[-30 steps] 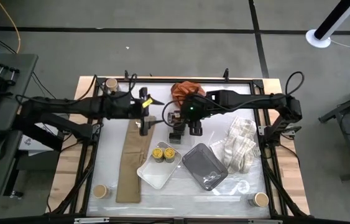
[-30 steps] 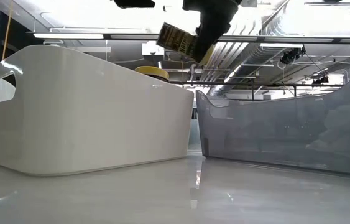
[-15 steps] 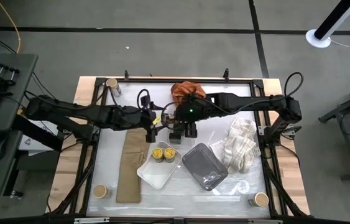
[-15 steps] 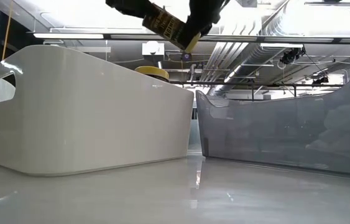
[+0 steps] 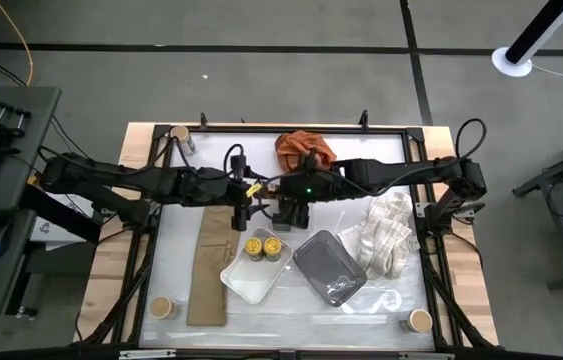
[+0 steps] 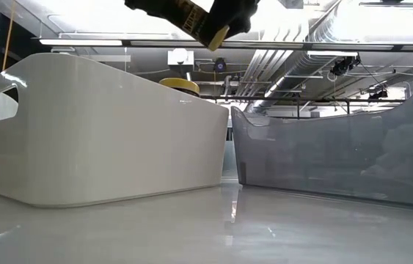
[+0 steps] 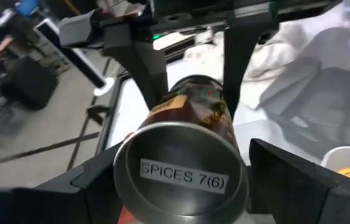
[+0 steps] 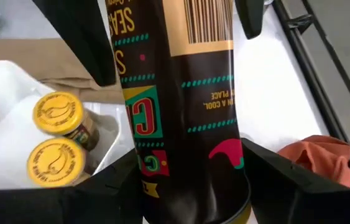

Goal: Sort spices by type
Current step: Put the yellow seasoning bottle into the white bin

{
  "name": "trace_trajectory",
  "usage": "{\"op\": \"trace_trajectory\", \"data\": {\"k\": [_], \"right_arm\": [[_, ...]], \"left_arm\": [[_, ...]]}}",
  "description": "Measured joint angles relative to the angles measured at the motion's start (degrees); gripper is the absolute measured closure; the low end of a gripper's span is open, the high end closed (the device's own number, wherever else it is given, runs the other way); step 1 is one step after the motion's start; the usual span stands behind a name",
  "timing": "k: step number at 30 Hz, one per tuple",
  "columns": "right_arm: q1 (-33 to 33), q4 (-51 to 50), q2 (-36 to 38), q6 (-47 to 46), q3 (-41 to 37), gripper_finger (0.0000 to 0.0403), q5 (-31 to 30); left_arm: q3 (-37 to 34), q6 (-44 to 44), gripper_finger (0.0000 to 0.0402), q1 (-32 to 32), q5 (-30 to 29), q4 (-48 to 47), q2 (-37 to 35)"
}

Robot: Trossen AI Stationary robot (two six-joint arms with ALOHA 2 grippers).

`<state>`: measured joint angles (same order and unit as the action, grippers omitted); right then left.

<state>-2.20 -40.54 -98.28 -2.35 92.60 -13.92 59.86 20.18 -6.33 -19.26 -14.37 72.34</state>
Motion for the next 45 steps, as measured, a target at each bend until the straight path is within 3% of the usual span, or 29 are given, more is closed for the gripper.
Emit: {"op": "trace_trajectory", "data": {"k": [5,11,18,24,28,31,34,37,39,45], "right_arm": [[-0.62,-0.56,0.00,1.07,0.00,0.0194,-0.21],[-0.94,-0.89,0.00,4.43,-0.02,0.0194,-0.38],[-0.91,-0.65,0.00,9.20,-0.04,0.0166,-3.38],[-1.25,-0.64,0.03,13.73,-0.04,0.0133,-13.39],[-1.59,-1.44,0.34,15.83,-0.04,0.0120,-18.06],[-1.60,-4.44,1.43,14.81,-0.04,0.0120,-16.79],[-0.50,-8.96,2.96,8.44,-0.04,0.0120,-11.88],[1.34,-12.01,4.49,2.11,-1.23,0.0119,-5.78],[2.51,-9.46,6.48,-0.53,-4.50,0.0119,-1.60],[4.50,18.83,14.01,-10.44,-19.64,0.0119,5.60]], "left_arm": [[0.00,-0.36,0.0128,-0.05,1.05,0.66,0.00],[-0.02,-2.21,0.0209,-0.05,1.05,1.86,0.00],[-0.02,-6.05,0.0209,-0.04,-0.94,2.30,0.00],[-0.02,-7.63,0.0209,-0.11,-11.14,-1.41,0.02],[-0.02,-8.11,0.0209,-0.09,-13.55,-5.41,0.02],[0.00,-8.52,0.0209,-0.17,-19.53,-12.38,-0.64],[-0.02,-14.86,0.0209,0.81,-24.09,-18.87,-3.52],[-0.10,-25.42,0.0209,2.89,-18.41,-21.82,-8.78],[-1.47,-29.26,0.0209,3.96,-14.01,-18.77,-13.14],[-13.64,-34.92,0.0209,3.51,-3.10,8.88,-26.61]]}}
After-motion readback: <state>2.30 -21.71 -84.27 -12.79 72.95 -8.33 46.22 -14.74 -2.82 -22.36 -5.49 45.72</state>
